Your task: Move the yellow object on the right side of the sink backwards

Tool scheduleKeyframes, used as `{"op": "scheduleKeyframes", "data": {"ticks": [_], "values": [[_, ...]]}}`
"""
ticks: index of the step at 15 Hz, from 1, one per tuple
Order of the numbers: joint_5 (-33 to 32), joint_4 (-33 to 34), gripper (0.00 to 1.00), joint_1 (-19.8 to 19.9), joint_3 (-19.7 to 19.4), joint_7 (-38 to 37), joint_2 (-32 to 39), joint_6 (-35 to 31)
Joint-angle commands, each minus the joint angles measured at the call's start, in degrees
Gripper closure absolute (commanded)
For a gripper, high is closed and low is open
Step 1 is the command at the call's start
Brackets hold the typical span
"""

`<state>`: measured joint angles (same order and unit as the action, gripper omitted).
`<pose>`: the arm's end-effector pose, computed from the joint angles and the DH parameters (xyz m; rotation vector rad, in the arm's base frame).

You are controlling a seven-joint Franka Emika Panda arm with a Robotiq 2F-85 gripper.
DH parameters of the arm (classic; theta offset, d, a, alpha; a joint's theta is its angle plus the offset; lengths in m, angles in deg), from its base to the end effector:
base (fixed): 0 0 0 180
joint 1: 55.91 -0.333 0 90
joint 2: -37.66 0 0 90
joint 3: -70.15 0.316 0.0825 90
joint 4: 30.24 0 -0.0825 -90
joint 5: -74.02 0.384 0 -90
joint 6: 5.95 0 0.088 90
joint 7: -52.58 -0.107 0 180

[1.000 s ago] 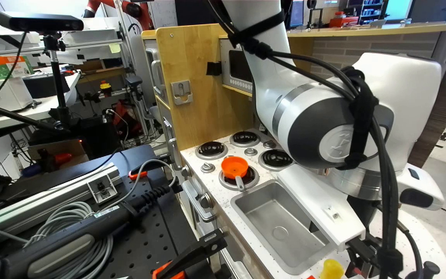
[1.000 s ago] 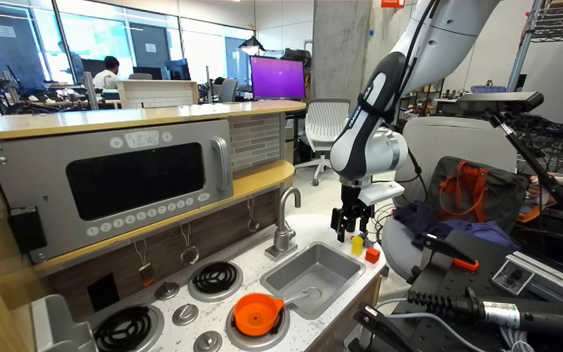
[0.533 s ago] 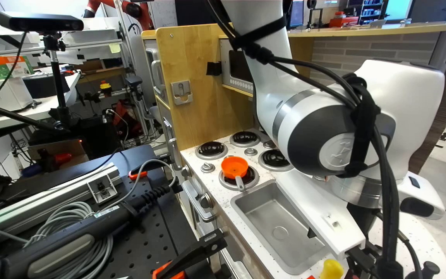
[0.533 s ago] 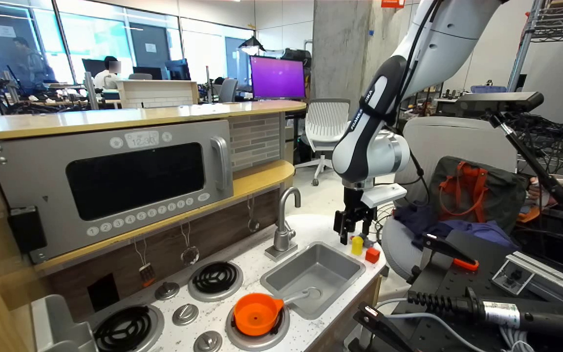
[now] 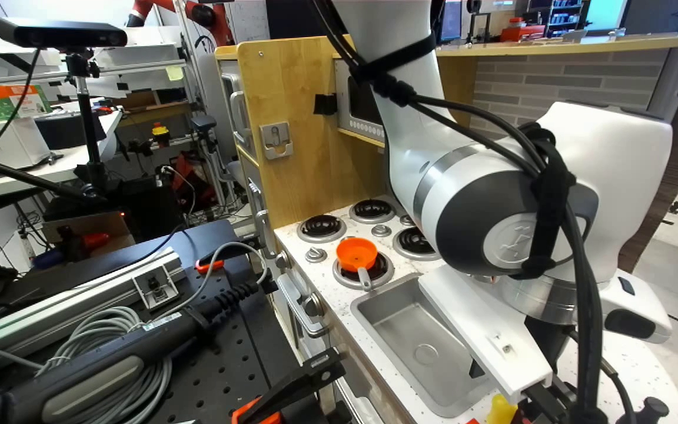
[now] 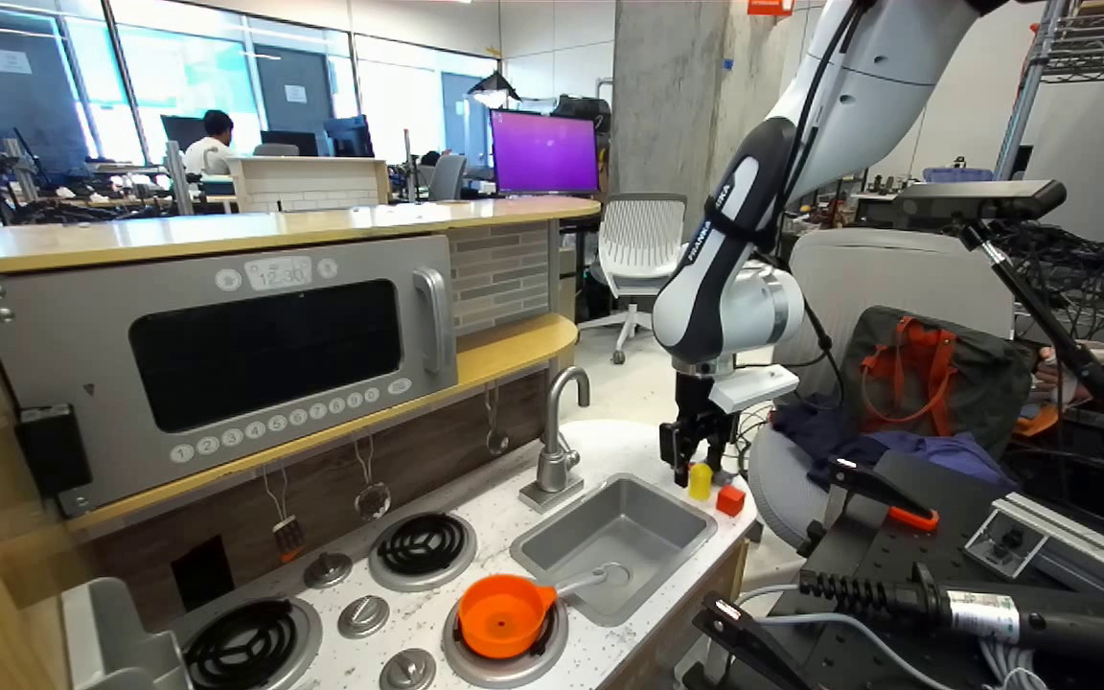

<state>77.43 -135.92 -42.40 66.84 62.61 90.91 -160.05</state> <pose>0.5703 -0.1754 0.0142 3.1259 -0.2378 -0.1335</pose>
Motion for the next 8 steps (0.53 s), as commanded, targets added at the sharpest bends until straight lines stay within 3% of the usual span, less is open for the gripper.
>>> {"op": "scheduleKeyframes", "data": {"ticks": [1, 5, 8], "values": [[-1.1, 2.3, 0.58, 1.1, 0.3, 0.7, 1.2, 1.4], [-1.3, 2.1, 0.88, 1.4, 0.5, 1.4, 0.5, 1.7], [-1.8, 1.4, 0.89, 1.2, 0.3, 2.3, -0.7, 1.7]]}}
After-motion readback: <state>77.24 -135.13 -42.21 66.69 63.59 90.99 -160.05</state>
